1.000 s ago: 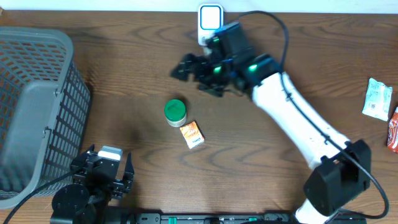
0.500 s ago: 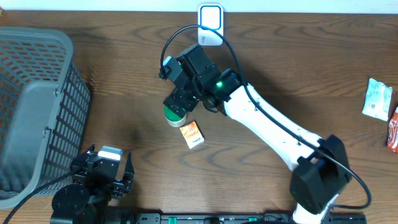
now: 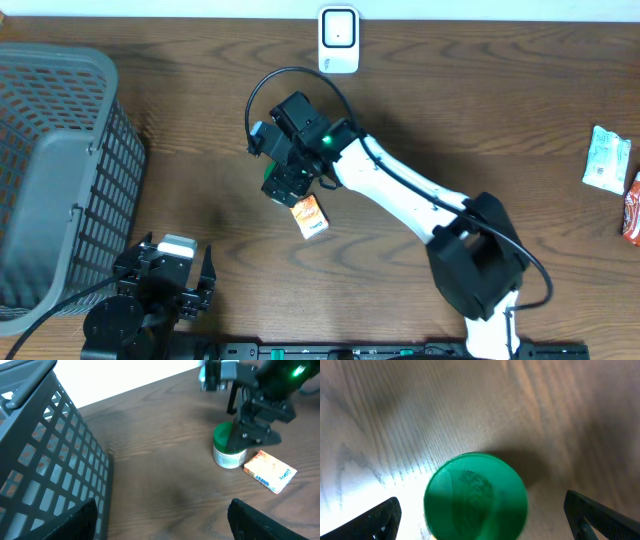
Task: Scan the item barcode
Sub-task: 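Reach the right gripper to the green-lidded jar and grasp its lid, then lift the jar and carry it up to the scanner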
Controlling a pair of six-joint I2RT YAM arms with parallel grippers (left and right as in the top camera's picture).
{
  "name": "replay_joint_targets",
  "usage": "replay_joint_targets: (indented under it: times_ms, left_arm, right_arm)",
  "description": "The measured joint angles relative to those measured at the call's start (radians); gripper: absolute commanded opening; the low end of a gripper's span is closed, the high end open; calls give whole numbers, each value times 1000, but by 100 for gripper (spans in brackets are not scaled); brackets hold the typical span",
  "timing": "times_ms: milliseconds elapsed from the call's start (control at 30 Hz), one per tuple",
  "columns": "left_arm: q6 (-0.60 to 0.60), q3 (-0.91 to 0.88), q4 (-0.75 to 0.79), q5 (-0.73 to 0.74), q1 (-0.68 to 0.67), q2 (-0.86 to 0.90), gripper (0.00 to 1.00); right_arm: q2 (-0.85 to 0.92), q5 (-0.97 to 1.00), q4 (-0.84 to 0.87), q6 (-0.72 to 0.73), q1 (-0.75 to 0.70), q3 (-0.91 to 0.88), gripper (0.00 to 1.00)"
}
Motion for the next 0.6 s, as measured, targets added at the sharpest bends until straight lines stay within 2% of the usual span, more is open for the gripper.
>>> replay_joint_targets:
  times_ms: [100,167,200,367,433,600]
  left_arm:
    - [0,0,0,0,0,0,84]
    - [0,0,0,0,0,0,84]
    - [0,0,0,0,0,0,84]
    - [0,0,0,0,0,0,84]
    - [0,0,0,0,0,0,84]
    - [0,0,0,0,0,0,84]
  right_arm:
    - [57,7,3,-2,6,0,99]
    - [78,19,18,-1,15,-1,88]
    - [81,37,44,7,22,-1,75]
    - [81,109,98,122,32,0,61]
    - [81,151,98,194,32,2,58]
    - [81,282,30,402,32,35,58]
